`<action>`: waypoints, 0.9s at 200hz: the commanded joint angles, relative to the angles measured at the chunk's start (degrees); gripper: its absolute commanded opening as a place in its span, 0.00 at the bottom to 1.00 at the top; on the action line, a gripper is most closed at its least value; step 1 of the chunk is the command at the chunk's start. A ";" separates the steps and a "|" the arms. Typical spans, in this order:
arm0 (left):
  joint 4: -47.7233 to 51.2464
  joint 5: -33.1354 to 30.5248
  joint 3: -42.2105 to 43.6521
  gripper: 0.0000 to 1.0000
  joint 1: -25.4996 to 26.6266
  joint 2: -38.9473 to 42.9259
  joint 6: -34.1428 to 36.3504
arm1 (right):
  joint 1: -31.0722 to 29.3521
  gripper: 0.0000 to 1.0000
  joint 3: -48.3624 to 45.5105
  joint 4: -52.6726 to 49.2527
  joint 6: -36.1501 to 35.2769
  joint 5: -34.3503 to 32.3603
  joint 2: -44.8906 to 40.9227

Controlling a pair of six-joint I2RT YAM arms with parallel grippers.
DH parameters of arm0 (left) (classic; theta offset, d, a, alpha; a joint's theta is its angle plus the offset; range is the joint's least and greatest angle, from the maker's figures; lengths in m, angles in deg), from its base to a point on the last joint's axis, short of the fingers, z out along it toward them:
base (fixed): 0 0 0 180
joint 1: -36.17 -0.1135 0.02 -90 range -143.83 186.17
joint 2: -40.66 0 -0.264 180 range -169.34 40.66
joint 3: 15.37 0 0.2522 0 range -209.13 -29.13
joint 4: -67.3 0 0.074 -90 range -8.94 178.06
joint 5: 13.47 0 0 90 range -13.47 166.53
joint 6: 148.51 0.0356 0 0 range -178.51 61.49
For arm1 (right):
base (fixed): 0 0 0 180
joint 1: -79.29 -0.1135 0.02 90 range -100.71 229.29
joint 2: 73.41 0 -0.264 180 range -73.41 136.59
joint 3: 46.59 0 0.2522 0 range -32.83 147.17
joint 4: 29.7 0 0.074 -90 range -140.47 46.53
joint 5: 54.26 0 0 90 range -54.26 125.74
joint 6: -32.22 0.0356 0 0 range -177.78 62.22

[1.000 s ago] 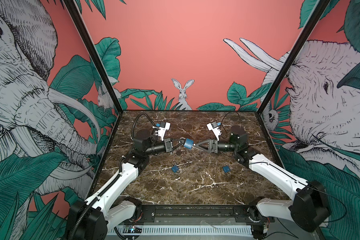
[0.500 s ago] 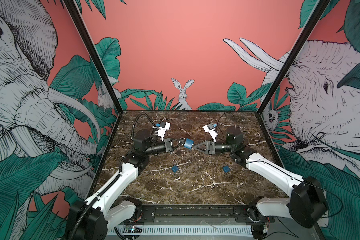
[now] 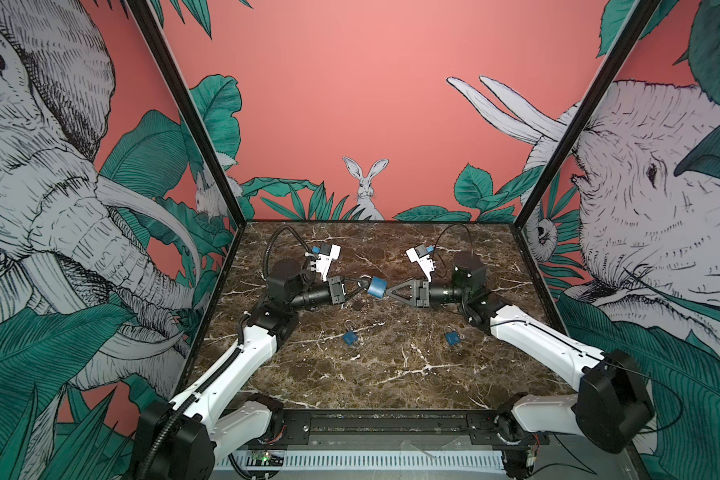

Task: Lock with the key

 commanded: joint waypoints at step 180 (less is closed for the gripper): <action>-14.39 -4.43 0.54 0.00 -7.71 2.21 -10.60 | 2.39 0.00 -4.37 5.36 2.04 1.28 -3.26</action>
